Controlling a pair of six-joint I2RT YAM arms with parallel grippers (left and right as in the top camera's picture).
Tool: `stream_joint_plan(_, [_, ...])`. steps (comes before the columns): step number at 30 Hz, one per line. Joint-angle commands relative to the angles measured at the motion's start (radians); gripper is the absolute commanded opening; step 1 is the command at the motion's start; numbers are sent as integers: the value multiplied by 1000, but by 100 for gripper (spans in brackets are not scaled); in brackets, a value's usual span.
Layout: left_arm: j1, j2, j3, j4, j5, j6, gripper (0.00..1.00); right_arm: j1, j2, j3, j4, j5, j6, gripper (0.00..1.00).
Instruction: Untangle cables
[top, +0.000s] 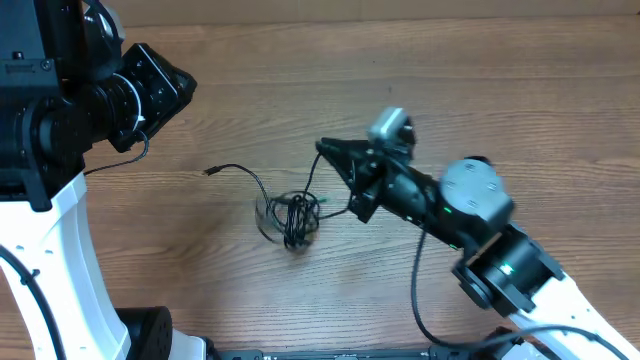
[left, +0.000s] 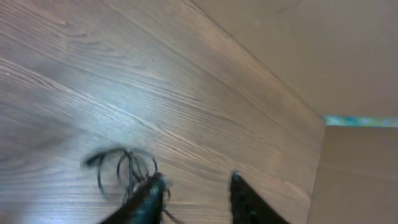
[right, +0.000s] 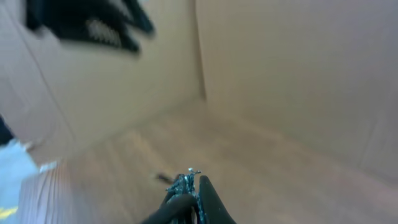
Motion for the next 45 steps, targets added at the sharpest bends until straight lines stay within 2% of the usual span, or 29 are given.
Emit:
stream_joint_plan(1, [3, 1, -16, -2, -21, 46, 42, 3, -55, 39, 13, 138, 8, 4])
stream_joint_plan(4, [3, 1, -27, -2, -8, 72, 46, 3, -74, 39, 13, 215, 8, 4])
stream_joint_plan(8, [3, 1, -37, -2, 6, 101, 57, 4, -66, 39, 35, 221, 10, 4])
stream_joint_plan(11, [-5, 1, -48, -2, 20, 101, 63, 4, -51, 39, 88, 221, 71, 4])
stream_joint_plan(15, [-32, 1, -76, -2, 20, 119, 70, 3, -28, 39, 261, 220, 110, 4])
stream_joint_plan(20, [-66, 1, -131, -2, 19, 146, 73, 4, -28, 39, 453, 213, 139, 4])
stream_joint_plan(27, [-71, 1, -212, -1, 20, 145, 78, 4, 33, 39, 186, 214, 166, 4])
stream_joint_plan(30, [-71, 1, -238, -2, 20, 145, 78, 4, 63, 39, 218, 213, 166, 4])
stream_joint_plan(35, [-73, 1, -262, -2, 24, 183, 78, 3, 56, 39, 410, 214, 164, 4])
stream_joint_plan(38, [-82, 1, -270, -2, 85, 222, 80, 3, 55, 39, 488, 215, 162, 4])
stream_joint_plan(45, [-132, 1, -283, -2, 250, 346, 83, 3, 65, 39, 407, 225, 163, 4])
